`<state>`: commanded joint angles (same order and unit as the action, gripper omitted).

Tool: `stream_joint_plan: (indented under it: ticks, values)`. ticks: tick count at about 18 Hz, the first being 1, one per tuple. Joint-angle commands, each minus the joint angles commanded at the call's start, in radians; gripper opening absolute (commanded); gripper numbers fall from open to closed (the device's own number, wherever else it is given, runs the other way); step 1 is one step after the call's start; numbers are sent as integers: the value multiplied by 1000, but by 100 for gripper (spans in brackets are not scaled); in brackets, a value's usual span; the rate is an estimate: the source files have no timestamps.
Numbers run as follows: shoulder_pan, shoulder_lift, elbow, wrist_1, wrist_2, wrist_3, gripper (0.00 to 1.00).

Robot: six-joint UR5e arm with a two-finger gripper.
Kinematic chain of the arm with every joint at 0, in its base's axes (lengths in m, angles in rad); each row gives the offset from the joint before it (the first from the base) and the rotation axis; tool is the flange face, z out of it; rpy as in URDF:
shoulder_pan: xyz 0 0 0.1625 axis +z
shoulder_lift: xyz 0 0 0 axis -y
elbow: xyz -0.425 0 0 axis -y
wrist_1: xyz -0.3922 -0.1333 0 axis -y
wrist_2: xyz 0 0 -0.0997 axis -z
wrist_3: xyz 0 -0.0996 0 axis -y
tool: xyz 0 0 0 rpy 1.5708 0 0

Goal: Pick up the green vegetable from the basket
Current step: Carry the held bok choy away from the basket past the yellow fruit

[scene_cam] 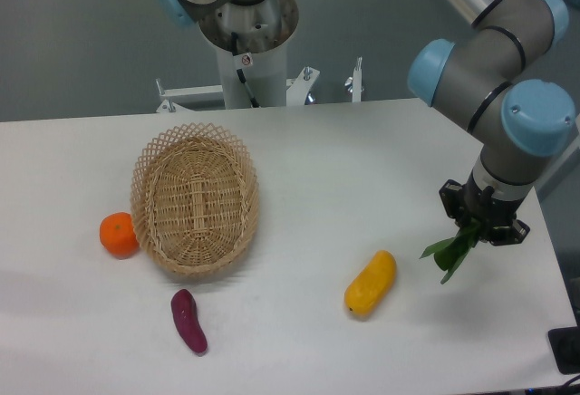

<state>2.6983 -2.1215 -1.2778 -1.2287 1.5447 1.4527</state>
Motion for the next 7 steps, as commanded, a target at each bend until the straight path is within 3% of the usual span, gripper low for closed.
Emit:
stream_joint_plan:
  ticks: [7]
  values:
    - [-2,-2,-2,5,0,0,2]
